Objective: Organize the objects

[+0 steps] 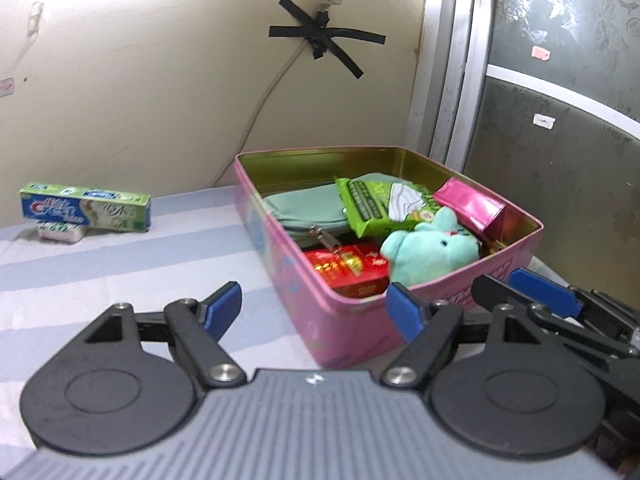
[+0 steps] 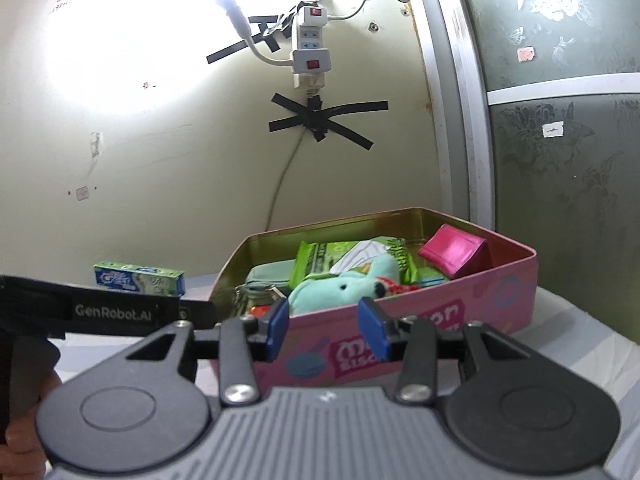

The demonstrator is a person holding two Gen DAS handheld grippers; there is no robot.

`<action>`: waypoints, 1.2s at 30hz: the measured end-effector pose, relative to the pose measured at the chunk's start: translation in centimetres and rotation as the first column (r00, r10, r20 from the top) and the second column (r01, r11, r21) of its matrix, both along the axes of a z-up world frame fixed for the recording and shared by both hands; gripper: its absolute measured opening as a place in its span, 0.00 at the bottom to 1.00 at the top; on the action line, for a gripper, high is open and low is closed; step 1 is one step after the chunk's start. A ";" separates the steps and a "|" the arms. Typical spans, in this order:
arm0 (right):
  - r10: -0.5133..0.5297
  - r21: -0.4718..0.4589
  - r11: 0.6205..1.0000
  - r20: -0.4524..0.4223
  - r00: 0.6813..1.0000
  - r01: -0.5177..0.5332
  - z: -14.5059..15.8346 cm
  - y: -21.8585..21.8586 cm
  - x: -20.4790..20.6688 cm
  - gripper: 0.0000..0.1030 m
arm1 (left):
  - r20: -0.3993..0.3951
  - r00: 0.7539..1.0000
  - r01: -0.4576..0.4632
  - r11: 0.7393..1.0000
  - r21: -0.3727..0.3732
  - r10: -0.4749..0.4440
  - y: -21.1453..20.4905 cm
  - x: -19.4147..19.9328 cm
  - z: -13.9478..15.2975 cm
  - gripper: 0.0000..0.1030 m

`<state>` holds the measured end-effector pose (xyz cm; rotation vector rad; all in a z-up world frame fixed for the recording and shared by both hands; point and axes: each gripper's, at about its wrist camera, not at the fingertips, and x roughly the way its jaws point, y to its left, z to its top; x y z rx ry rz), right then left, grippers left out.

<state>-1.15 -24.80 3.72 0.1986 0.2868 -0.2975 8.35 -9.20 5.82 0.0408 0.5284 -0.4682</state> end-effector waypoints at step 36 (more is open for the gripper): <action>0.200 0.029 0.980 -0.214 0.956 -0.198 -3.8 8.9 5.5 0.46 | -0.065 0.963 -0.252 0.958 0.138 0.263 11.2 3.3 -5.4 0.83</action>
